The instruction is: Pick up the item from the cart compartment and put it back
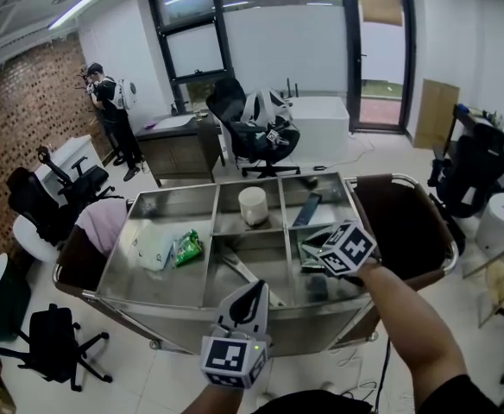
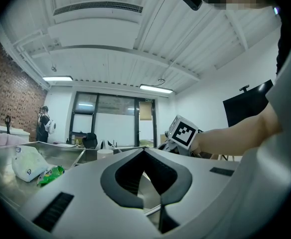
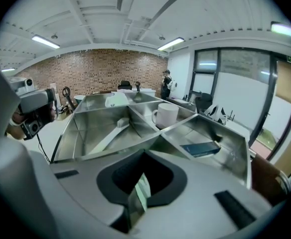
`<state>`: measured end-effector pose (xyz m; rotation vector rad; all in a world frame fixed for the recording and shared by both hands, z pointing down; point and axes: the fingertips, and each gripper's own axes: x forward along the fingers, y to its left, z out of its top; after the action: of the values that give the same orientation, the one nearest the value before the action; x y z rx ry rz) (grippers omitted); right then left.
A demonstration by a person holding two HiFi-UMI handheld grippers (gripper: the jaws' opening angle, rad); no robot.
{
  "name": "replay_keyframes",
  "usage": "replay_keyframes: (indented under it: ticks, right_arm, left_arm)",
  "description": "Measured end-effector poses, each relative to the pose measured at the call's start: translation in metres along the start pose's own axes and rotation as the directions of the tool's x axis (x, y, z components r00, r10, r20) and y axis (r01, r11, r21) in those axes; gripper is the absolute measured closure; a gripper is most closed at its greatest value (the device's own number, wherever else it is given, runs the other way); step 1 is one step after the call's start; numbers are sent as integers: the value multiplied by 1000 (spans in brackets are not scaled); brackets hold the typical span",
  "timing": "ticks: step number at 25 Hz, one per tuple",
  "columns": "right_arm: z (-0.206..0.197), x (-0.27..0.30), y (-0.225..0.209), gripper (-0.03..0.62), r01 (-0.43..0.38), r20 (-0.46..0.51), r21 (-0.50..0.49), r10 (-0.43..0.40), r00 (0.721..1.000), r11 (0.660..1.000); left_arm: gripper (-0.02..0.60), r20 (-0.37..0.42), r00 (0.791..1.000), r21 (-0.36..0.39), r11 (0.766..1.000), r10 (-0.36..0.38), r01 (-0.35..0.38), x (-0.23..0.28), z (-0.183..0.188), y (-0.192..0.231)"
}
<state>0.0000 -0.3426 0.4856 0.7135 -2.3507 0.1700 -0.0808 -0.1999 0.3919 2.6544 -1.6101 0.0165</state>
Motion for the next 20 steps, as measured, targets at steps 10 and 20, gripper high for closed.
replay_keyframes:
  ticks: [10, 20]
  right_arm:
    - [10, -20, -3, 574, 29, 95, 79, -37, 995, 996]
    - [30, -94, 25, 574, 13, 388, 240, -108, 915, 971]
  left_arm:
    - [583, -8, 1000, 0, 1000, -3, 3, -1, -3, -2]
    - [583, 0, 1000, 2, 1000, 5, -5, -2, 1, -2]
